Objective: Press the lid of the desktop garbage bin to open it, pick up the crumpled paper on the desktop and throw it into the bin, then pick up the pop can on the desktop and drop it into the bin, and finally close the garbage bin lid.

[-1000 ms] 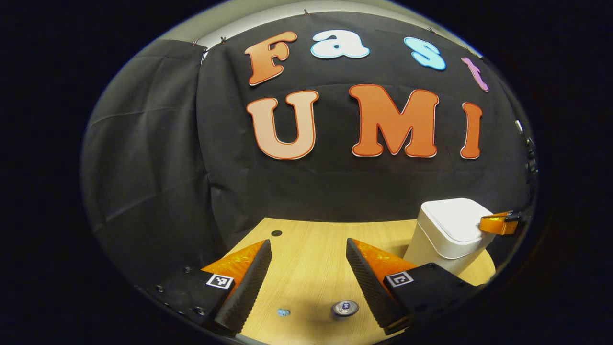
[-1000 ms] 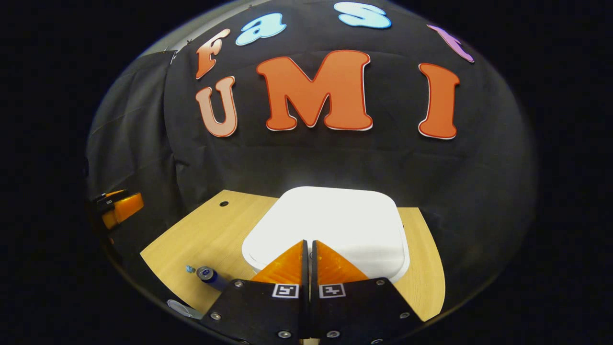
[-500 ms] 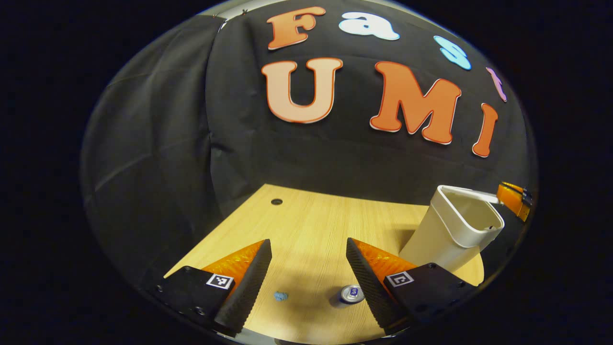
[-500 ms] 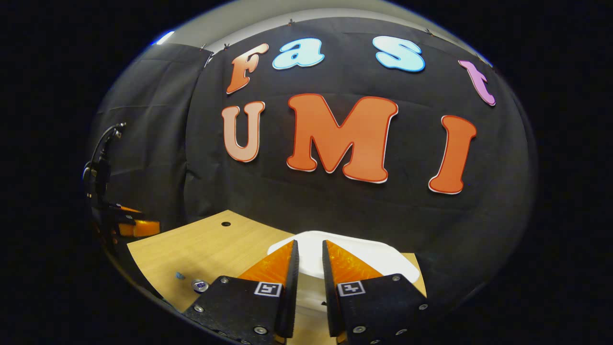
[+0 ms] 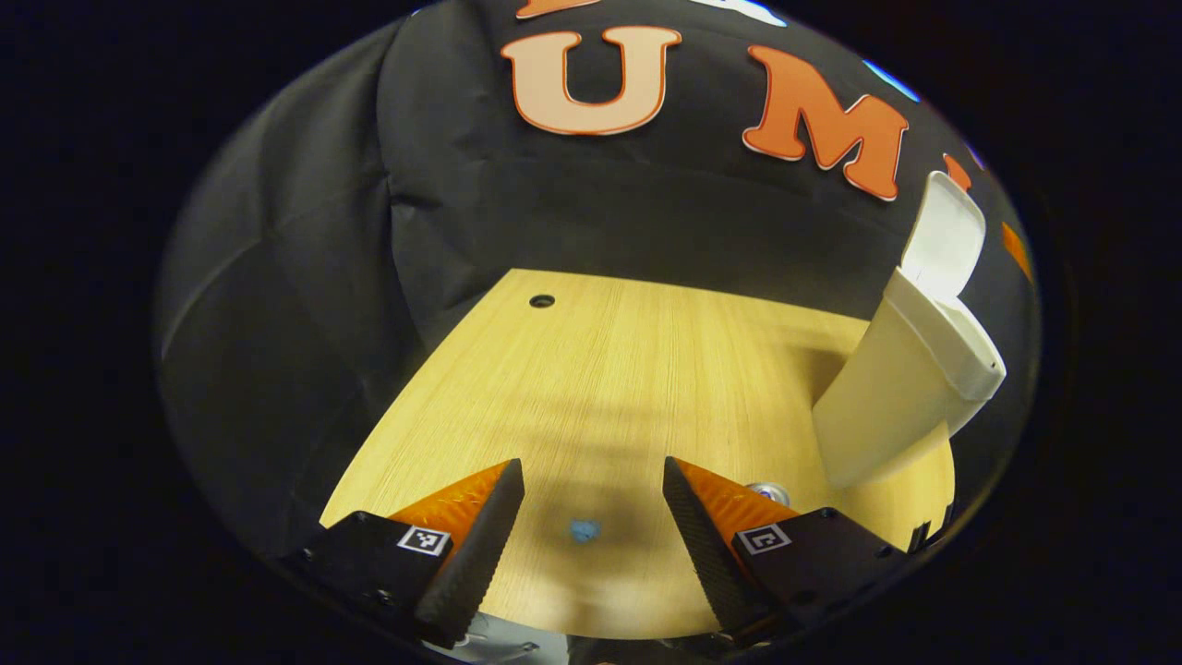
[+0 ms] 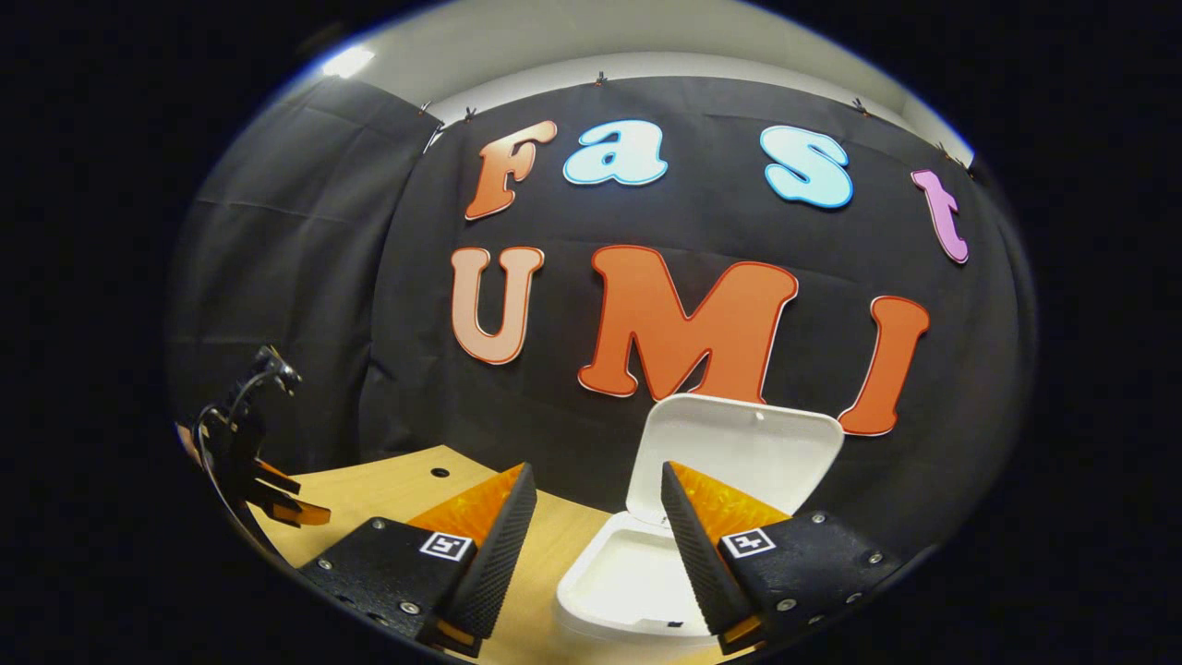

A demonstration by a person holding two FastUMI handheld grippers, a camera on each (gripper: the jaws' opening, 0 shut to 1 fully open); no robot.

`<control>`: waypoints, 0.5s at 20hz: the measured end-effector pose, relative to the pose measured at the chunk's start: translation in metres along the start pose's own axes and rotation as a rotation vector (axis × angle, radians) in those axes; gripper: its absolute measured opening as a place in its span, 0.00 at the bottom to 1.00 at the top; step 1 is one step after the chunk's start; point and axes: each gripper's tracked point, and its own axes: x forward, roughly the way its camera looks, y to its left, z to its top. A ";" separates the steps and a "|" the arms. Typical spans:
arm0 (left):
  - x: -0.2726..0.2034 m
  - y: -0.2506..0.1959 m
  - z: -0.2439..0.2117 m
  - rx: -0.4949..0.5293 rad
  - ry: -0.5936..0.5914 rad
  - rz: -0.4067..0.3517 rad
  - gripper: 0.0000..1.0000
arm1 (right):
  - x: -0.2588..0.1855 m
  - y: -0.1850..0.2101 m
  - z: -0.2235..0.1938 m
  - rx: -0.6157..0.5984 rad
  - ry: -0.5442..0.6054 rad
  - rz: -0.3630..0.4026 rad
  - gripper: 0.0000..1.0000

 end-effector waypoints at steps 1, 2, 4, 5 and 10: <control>0.005 0.001 -0.010 0.007 0.029 -0.007 0.95 | 0.001 0.007 -0.004 0.000 0.007 0.006 0.84; 0.010 0.001 -0.020 0.015 0.057 -0.016 0.97 | 0.001 0.014 -0.010 -0.002 0.022 0.009 0.87; 0.019 0.007 -0.036 0.032 0.116 -0.030 0.97 | 0.000 0.030 -0.029 0.003 0.064 0.021 0.90; 0.022 0.009 -0.045 0.041 0.143 -0.037 0.97 | 0.003 0.039 -0.038 0.011 0.086 0.031 0.90; 0.034 0.007 -0.067 0.091 0.232 -0.086 0.96 | 0.002 0.078 -0.084 0.031 0.199 0.076 0.94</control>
